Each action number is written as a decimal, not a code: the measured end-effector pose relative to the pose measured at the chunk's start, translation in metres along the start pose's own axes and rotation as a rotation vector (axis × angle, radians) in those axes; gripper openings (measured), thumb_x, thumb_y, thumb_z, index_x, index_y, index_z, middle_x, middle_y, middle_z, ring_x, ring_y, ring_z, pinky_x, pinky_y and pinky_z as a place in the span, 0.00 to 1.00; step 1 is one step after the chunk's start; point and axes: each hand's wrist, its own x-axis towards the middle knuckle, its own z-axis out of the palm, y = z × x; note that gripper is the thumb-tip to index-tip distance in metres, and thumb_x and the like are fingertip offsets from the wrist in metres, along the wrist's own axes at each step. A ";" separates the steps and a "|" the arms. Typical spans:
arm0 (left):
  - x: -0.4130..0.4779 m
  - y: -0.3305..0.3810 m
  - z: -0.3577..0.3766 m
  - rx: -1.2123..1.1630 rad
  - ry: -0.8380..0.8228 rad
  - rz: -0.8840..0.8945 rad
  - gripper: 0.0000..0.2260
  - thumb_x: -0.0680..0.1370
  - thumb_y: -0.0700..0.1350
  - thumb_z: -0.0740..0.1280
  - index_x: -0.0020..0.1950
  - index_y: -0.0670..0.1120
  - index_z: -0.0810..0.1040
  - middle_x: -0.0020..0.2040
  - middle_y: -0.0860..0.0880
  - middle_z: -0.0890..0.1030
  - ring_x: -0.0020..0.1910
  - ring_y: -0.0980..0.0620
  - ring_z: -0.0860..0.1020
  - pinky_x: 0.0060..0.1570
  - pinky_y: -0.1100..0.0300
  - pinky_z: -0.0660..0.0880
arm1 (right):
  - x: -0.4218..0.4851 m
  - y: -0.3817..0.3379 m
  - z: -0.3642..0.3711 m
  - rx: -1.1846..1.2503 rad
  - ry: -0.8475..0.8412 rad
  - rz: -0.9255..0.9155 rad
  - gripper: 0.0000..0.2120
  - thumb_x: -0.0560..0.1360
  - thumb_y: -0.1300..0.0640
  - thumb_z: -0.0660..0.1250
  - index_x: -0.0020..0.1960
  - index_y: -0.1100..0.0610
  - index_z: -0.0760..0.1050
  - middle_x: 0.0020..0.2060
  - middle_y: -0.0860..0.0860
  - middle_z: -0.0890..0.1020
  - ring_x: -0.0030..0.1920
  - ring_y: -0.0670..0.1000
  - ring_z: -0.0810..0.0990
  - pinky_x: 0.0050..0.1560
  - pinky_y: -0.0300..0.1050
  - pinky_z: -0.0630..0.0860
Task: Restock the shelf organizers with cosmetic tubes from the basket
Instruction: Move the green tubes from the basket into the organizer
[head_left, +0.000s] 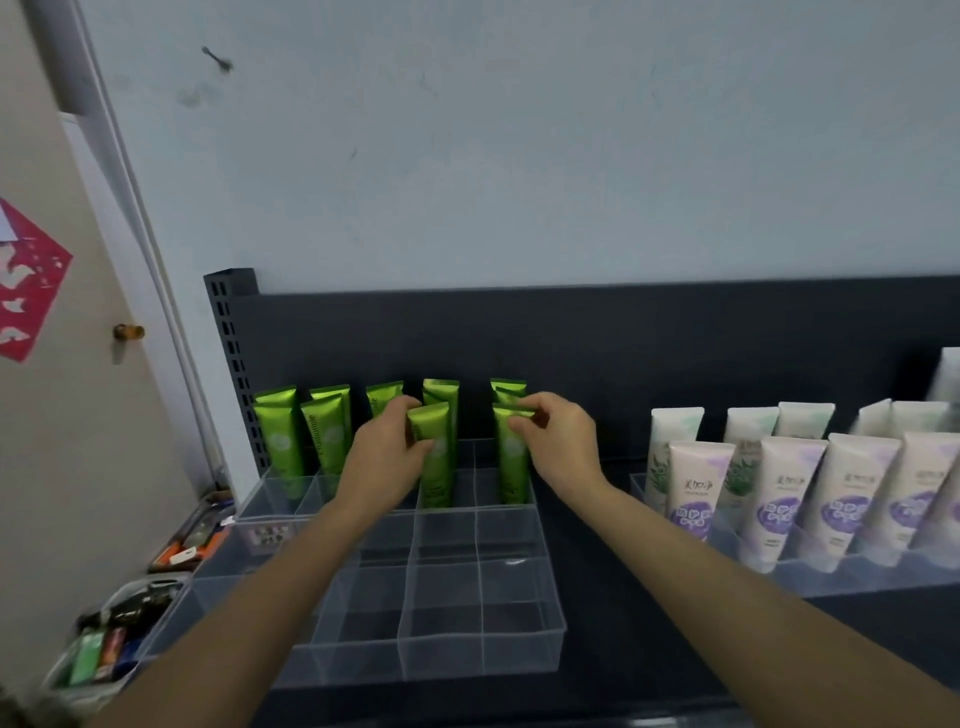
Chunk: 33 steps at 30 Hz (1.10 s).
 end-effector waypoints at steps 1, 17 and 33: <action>-0.001 0.000 0.000 0.001 0.007 -0.008 0.23 0.75 0.44 0.70 0.67 0.44 0.68 0.46 0.49 0.77 0.46 0.51 0.76 0.43 0.60 0.70 | -0.001 0.001 -0.001 -0.022 0.000 0.000 0.12 0.74 0.57 0.70 0.57 0.57 0.77 0.47 0.50 0.79 0.47 0.47 0.77 0.48 0.39 0.74; -0.071 0.122 0.018 -0.220 0.074 0.214 0.24 0.72 0.50 0.72 0.65 0.49 0.70 0.57 0.53 0.76 0.55 0.58 0.75 0.55 0.59 0.74 | -0.084 -0.010 -0.120 0.164 0.196 -0.034 0.15 0.72 0.59 0.71 0.57 0.48 0.74 0.53 0.44 0.77 0.52 0.38 0.76 0.44 0.23 0.72; -0.221 0.286 0.238 -0.410 -0.676 0.521 0.17 0.72 0.54 0.70 0.58 0.50 0.77 0.53 0.56 0.79 0.52 0.61 0.76 0.54 0.62 0.74 | -0.292 0.187 -0.330 -0.244 0.518 0.489 0.09 0.74 0.59 0.70 0.53 0.55 0.77 0.47 0.49 0.80 0.44 0.42 0.78 0.40 0.26 0.72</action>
